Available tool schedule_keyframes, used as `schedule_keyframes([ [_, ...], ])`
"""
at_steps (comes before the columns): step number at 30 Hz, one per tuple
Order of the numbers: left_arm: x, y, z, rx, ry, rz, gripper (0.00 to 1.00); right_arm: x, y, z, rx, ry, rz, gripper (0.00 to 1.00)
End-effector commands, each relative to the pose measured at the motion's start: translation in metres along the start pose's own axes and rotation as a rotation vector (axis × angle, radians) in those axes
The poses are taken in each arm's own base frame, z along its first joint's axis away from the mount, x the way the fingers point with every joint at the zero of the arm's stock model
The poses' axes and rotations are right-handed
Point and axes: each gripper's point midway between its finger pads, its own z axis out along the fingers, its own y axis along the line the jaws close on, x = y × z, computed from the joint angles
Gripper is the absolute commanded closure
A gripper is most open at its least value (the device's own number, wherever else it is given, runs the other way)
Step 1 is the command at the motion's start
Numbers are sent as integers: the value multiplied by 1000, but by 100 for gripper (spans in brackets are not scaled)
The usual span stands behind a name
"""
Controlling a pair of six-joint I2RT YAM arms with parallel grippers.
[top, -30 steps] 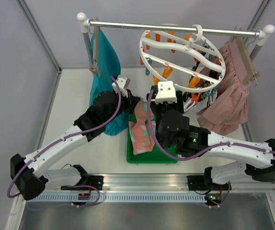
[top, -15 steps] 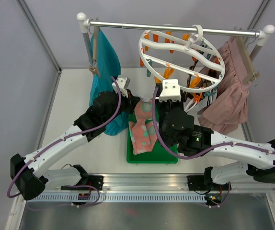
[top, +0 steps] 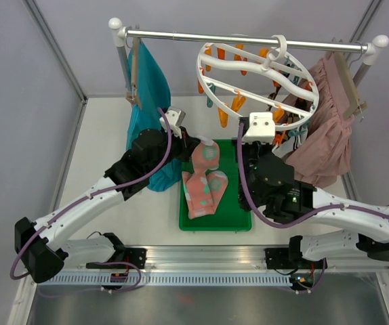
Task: Clip the socks to the hanger
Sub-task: Rotate the hanger.
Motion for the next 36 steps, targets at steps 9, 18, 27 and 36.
schedule_keyframes([
  [9, -32, -36, -1, 178, -103, -36, 98, 12, -89, -23, 188, 74, 281, 100],
  [18, -47, -53, 7, 249, -138, -29, 98, 0, -64, -23, -44, 28, 384, 94],
  [27, -47, -53, 25, 226, -118, -32, 98, -8, -13, -24, -75, 38, 262, 57],
  [36, -43, -49, 26, 202, -100, -24, 98, -27, 10, -21, -39, 36, 162, 41],
])
